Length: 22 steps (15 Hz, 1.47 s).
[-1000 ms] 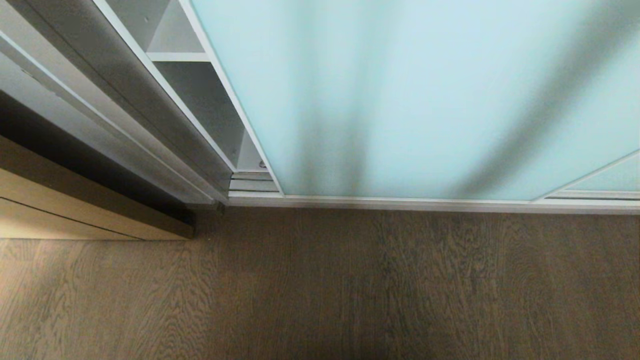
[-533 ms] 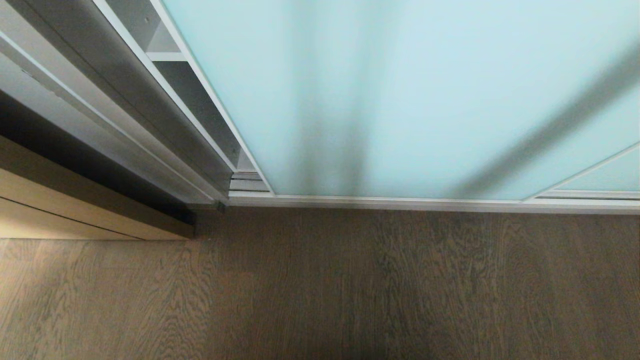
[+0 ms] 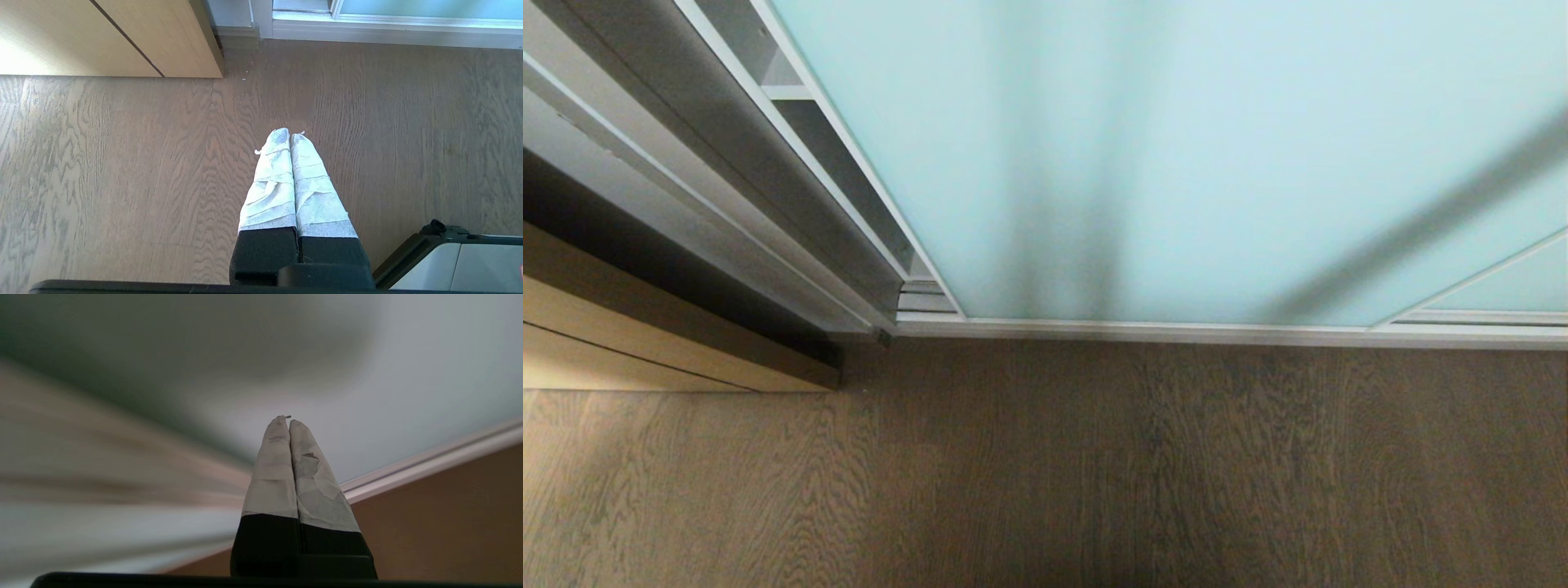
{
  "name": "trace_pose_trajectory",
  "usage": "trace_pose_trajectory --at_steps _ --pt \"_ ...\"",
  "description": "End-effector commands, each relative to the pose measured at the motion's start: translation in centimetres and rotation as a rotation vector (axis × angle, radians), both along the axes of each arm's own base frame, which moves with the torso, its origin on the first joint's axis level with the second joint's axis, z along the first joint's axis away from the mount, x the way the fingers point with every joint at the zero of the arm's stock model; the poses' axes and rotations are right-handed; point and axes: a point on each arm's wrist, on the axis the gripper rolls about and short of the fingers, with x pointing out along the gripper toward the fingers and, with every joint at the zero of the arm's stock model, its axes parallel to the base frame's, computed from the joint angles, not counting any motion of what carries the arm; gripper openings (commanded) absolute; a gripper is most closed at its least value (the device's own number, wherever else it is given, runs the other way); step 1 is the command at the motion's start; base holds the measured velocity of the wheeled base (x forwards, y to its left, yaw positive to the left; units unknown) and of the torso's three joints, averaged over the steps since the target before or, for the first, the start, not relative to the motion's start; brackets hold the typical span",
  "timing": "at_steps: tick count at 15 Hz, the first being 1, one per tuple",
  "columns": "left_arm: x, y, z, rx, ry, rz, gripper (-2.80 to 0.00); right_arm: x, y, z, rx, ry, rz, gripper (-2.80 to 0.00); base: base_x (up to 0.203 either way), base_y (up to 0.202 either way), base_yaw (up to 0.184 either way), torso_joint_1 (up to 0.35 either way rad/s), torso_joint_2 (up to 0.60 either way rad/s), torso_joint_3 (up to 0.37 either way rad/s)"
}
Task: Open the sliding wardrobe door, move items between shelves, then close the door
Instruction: Close the door
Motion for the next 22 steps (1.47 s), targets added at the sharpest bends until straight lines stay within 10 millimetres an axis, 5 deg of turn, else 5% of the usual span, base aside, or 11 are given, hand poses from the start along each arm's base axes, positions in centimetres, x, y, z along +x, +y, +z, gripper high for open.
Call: trace_pose_trajectory --at_steps 1,9,22 --pt "0.0 0.0 0.0 0.0 0.002 0.001 -2.8 0.6 1.1 0.4 0.054 0.002 0.125 -2.8 0.0 0.0 0.0 0.0 0.0 0.0" --pt "0.0 0.0 0.0 0.0 0.002 0.001 -2.8 2.9 2.2 0.2 0.048 0.002 0.202 -2.8 0.0 0.0 0.0 0.0 0.0 0.0" --pt "0.0 0.0 0.0 0.0 0.002 0.001 -2.8 2.7 8.7 0.9 0.038 0.001 0.341 -2.8 0.0 0.0 0.0 0.0 0.0 0.0"
